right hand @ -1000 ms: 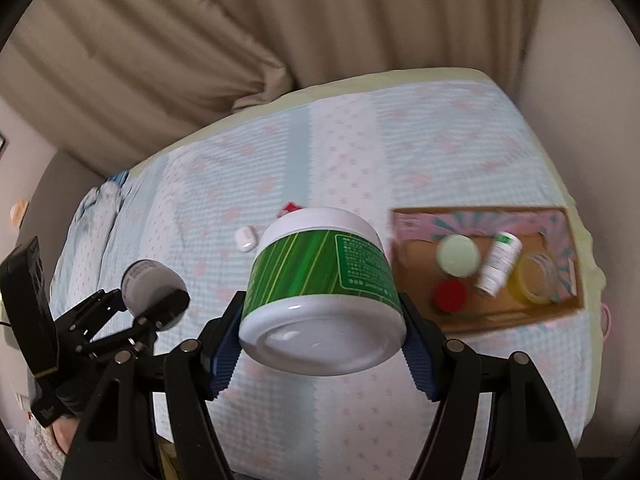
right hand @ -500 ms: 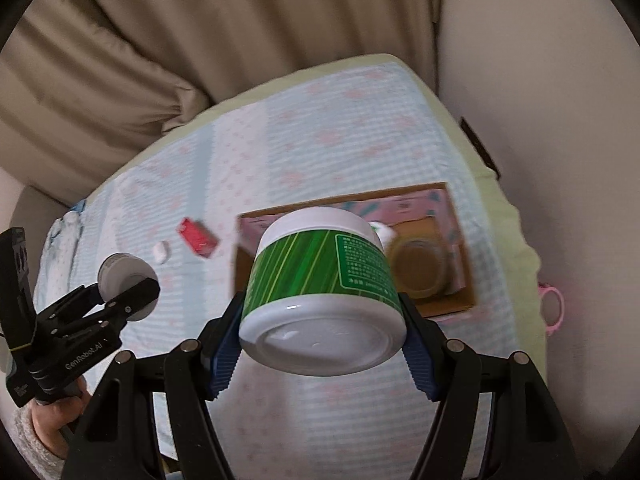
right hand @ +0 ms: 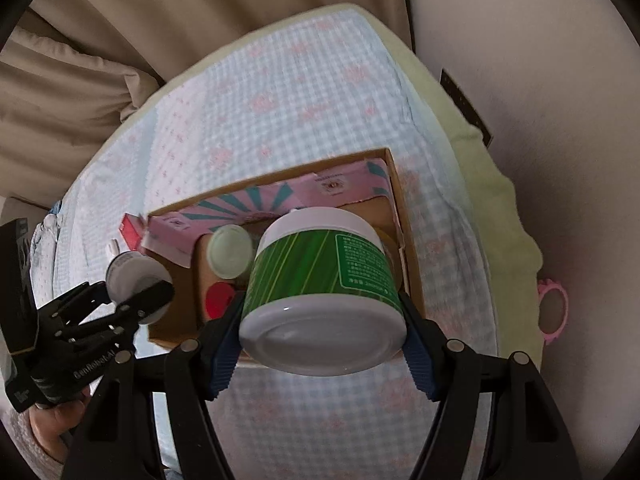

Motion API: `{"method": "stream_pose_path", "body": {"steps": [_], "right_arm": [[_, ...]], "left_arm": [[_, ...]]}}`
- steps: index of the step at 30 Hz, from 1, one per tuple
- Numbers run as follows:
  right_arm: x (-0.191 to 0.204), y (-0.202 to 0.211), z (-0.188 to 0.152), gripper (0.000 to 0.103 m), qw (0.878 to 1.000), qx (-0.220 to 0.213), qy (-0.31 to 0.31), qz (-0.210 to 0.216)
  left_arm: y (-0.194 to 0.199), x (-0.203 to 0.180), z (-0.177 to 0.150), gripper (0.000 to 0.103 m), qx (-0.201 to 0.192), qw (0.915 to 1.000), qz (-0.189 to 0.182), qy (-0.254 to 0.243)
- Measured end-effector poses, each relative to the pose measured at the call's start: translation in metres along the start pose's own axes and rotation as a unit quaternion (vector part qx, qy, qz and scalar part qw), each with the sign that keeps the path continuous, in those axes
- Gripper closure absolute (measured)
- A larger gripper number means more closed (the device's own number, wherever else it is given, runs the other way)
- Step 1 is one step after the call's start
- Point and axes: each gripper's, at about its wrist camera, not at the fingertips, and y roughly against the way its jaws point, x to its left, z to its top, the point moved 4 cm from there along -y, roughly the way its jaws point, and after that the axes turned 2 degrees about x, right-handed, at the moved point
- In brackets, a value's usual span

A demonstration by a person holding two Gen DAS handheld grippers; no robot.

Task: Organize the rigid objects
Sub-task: 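Carry the L'Oreal jar and green-labelled jar with both tools over the box, then open both tools to release the two jars into the box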

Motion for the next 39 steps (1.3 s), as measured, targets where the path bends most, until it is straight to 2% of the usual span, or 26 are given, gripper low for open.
{"method": "stream_pose_path", "body": {"steps": [9,14,17,18,19,20,21,23,25,32,39], "right_arm": [[-0.018,-0.047,0.001,0.036,1.000,0.016,-0.015,0.001],[-0.020,-0.056,-0.001,0.036,0.999,0.018,-0.025,0.014],[-0.020,-0.055,-0.001,0.036,1.000,0.014,-0.022,0.008],[-0.020,-0.055,0.000,0.032,1.000,0.015,-0.022,0.004],[-0.021,-0.052,0.001,0.018,1.000,0.009,-0.023,-0.003],[-0.019,-0.045,0.002,0.011,1.000,-0.004,-0.021,0.006],[-0.019,-0.039,0.002,0.000,1.000,-0.017,-0.021,0.010],[-0.020,-0.023,0.003,0.000,0.999,-0.050,-0.021,0.004],[-0.022,-0.014,-0.001,0.000,0.998,-0.063,-0.021,-0.004],[-0.025,-0.003,-0.013,0.000,0.997,-0.068,-0.031,-0.014],[-0.015,0.013,-0.019,0.000,0.997,-0.074,-0.028,-0.013]], "left_arm": [[-0.066,-0.029,-0.008,0.055,0.051,0.9975,0.010,-0.047],[-0.072,-0.034,-0.011,0.055,0.053,0.9962,0.019,-0.067],[-0.070,-0.035,-0.010,0.054,0.057,0.9955,0.021,-0.074],[-0.068,-0.037,-0.010,0.040,0.055,0.9952,0.023,-0.077],[-0.065,-0.039,-0.008,0.022,0.053,0.9950,0.025,-0.081],[-0.059,-0.039,-0.008,0.002,0.049,0.9950,0.026,-0.083],[-0.054,-0.038,-0.007,0.000,0.041,0.9954,0.023,-0.083],[-0.043,-0.035,-0.008,0.000,0.036,0.9956,0.019,-0.085],[-0.035,-0.030,-0.010,0.000,0.032,0.9957,0.026,-0.082],[-0.012,-0.007,-0.025,0.000,0.026,0.9980,0.026,-0.051],[0.014,0.001,-0.040,0.000,0.001,0.9987,0.033,-0.038]]}}
